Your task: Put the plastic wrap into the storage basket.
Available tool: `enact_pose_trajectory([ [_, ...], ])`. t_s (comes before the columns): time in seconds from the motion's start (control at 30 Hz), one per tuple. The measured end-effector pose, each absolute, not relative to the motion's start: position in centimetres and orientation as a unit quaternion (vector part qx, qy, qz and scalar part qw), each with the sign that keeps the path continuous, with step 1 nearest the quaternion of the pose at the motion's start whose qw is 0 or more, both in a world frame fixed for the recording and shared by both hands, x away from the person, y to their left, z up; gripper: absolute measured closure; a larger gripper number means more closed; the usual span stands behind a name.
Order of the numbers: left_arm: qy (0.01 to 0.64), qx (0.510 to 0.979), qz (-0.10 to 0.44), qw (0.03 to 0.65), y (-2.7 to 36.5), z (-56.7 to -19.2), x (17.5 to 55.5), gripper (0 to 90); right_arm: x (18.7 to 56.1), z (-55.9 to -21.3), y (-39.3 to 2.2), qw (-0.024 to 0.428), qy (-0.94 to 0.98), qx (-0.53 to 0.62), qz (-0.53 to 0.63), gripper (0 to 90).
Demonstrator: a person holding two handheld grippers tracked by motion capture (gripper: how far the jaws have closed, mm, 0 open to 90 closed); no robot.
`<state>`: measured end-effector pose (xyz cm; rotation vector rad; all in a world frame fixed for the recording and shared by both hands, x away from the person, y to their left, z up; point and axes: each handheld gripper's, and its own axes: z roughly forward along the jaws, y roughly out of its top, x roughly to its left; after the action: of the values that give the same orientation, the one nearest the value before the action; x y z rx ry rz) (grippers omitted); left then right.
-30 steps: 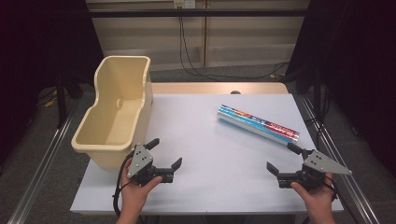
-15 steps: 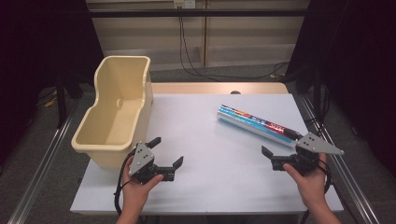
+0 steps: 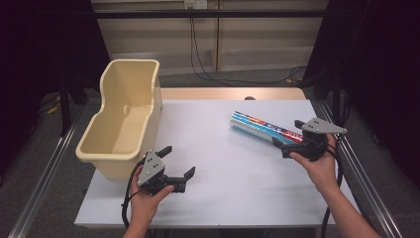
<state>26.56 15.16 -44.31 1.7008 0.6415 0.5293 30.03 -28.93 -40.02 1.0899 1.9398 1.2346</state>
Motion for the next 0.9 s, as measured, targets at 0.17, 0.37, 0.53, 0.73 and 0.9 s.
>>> enact_pose_trajectory([
  [0.17,0.276,0.729,0.226,0.585,15.1,-44.4,26.6,1.2,31.6,-40.5,-29.2,0.281,0.744,0.413,0.444,0.6],
  [0.37,0.273,0.733,0.222,0.582,15.0,-44.5,26.7,1.2,34.5,-41.4,-30.1,0.247,0.766,0.433,0.407,1.6],
  [0.53,0.274,0.735,0.22,0.579,15.0,-44.5,26.8,1.2,36.3,-42.1,-30.8,0.222,0.789,0.442,0.365,2.1],
  [0.73,0.274,0.736,0.22,0.579,15.0,-44.6,26.9,1.1,38.0,-42.9,-31.3,0.181,0.818,0.449,0.311,3.7],
  [0.9,0.273,0.738,0.219,0.577,15.0,-44.6,26.9,1.1,38.8,-43.2,-31.3,0.162,0.83,0.451,0.284,3.8],
])
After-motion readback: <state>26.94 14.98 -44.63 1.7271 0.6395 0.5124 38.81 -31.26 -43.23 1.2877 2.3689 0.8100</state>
